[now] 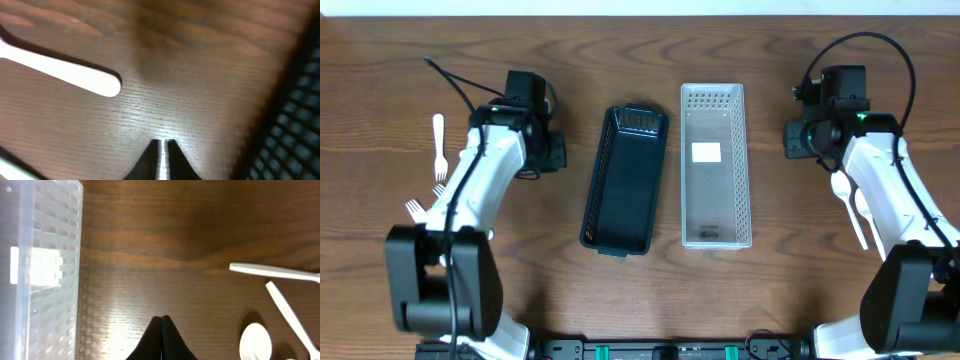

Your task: Pack container

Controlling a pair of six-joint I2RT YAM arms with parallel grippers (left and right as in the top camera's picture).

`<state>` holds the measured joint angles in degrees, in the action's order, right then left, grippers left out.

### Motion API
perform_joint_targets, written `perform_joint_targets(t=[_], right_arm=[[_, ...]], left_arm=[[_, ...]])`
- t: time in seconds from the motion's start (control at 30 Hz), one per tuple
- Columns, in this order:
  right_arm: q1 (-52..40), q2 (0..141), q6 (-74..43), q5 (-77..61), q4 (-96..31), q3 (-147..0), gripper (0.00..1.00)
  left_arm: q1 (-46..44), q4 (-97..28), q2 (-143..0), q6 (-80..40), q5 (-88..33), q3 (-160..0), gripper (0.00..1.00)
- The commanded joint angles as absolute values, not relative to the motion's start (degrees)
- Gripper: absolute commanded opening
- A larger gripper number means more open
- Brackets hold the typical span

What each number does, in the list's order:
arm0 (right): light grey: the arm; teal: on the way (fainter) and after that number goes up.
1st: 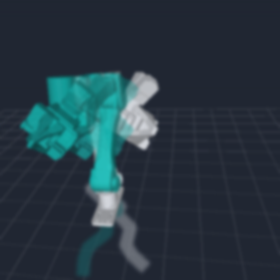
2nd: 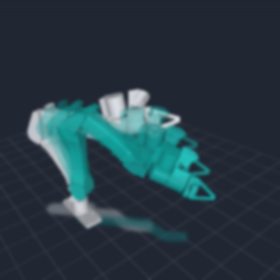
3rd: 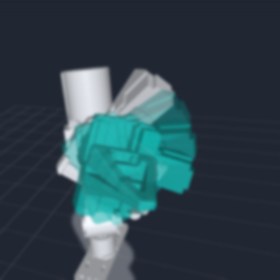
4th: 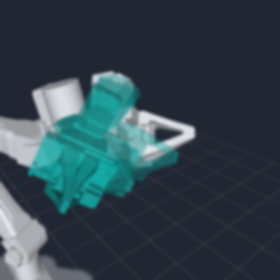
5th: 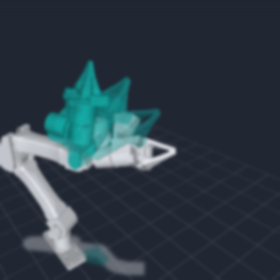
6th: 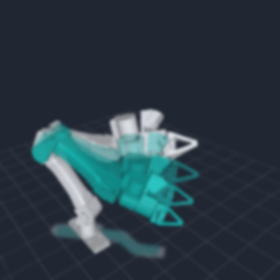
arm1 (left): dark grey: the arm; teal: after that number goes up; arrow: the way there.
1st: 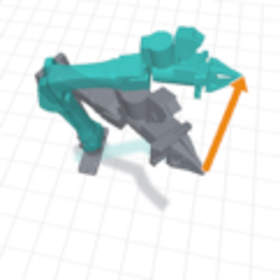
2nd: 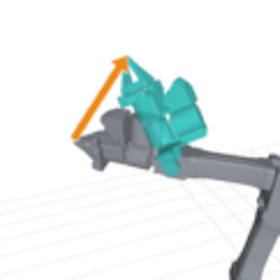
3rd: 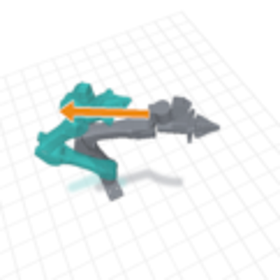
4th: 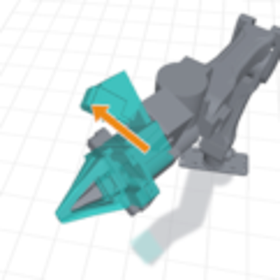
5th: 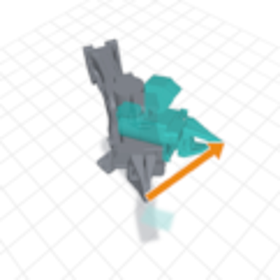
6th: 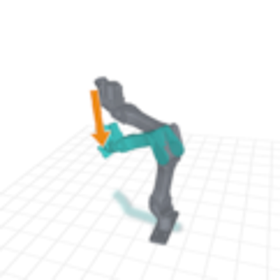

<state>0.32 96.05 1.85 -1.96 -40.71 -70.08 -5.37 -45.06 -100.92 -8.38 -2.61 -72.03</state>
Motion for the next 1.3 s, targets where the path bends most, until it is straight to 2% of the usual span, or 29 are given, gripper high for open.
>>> perform_joint_targets(t=[0.0, 0.2, 0.63, 1.07, 1.2, 1.27], right_arm=[[0.7, 97.6, 0.9, -2.4, -41.7, -71.0, 0.01], [-0.6, 100.1, 0.9, -2.5, -43.7, -70.7, 0.01], [-7.0, 102.3, 4.6, -15.0, -44.9, -70.5, 0.01], [-8.9, 102.3, 9.1, -20.4, -45.7, -70.5, 0.01], [-8.9, 102.3, 9.1, -18.6, -45.6, -70.5, 0.05], [-8.8, 102.3, 8.9, -15.9, -45.5, -70.5, 0.12]], left_arm=[[-5.8, -45.6, -104.5, -11.8, -2.9, -72.6, 0.06], [-8.3, -45.9, -107.7, -11.9, -9.8, -72.6, 0.06], [-17.8, -48.0, -107.7, -12.4, -10.0, -72.6, 0.06], [-19.8, -49.3, -107.7, -14.5, -10.0, -72.6, 0.06], [-19.2, -49.0, -107.7, -14.5, -8.6, -72.8, 0.06], [-18.4, -49.3, -107.7, -14.5, -6.1, -73.4, 0.08]])
